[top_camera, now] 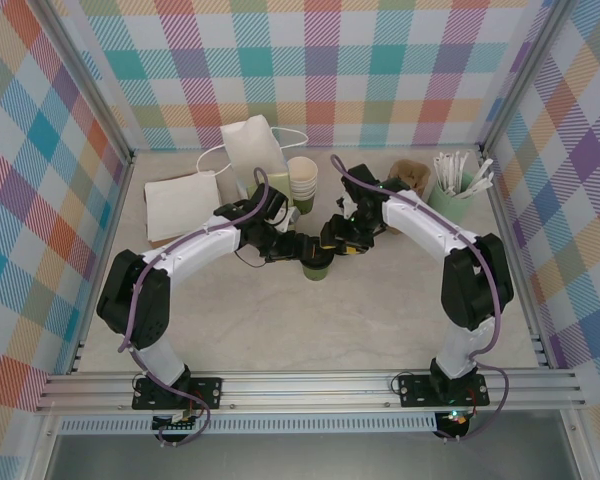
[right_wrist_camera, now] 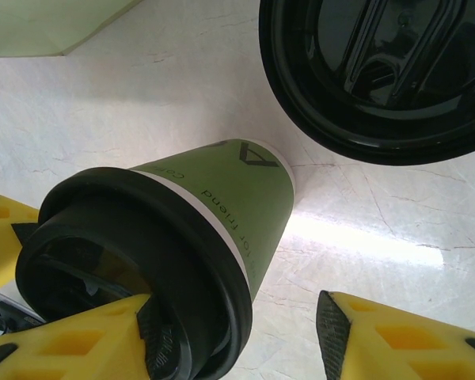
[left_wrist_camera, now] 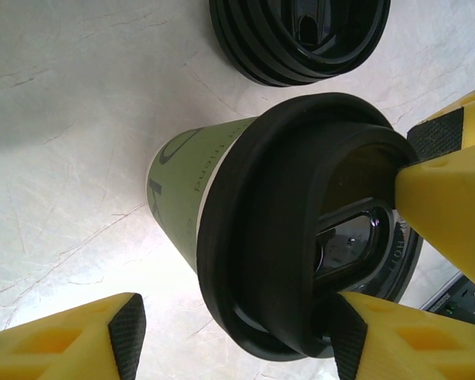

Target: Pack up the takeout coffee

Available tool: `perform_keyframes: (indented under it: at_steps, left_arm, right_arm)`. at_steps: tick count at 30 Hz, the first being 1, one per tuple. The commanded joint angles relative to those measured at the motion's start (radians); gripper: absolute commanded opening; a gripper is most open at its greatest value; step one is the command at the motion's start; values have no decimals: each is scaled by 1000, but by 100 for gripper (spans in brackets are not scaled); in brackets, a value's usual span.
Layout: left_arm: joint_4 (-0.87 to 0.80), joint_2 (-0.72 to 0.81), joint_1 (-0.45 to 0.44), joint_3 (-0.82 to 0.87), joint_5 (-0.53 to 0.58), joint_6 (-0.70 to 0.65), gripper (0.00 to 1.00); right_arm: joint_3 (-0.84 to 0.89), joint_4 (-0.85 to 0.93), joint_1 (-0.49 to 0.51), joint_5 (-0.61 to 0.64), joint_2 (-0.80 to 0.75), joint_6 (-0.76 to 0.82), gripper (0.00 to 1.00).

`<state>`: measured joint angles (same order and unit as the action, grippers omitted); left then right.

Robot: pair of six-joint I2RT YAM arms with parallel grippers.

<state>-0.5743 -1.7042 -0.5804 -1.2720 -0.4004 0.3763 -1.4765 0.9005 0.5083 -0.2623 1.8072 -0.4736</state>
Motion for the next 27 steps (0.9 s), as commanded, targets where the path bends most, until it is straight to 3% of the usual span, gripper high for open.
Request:
perform_keyframes:
  at_steps: [1,11,17,24,27]
  left_arm:
    - [-101,-40,-7,40,100,-20,63]
    - [-102,-18,-7,7,77,-15,63]
    - [-101,19,-7,-36,47,2,69]
    - [-98,84,-4,-74,29,15,77]
    - [-90,125,-1,-74,33,20,79]
  right_arm:
    - [39,147,10,131,89,27,56]
    - [21,106,9,99,34,32,56]
    - [37,4,8,52,-53,35,60]
    - [43,-13,9,106,-143,67,74]
    - [68,-27,10,124,-199,77,85]
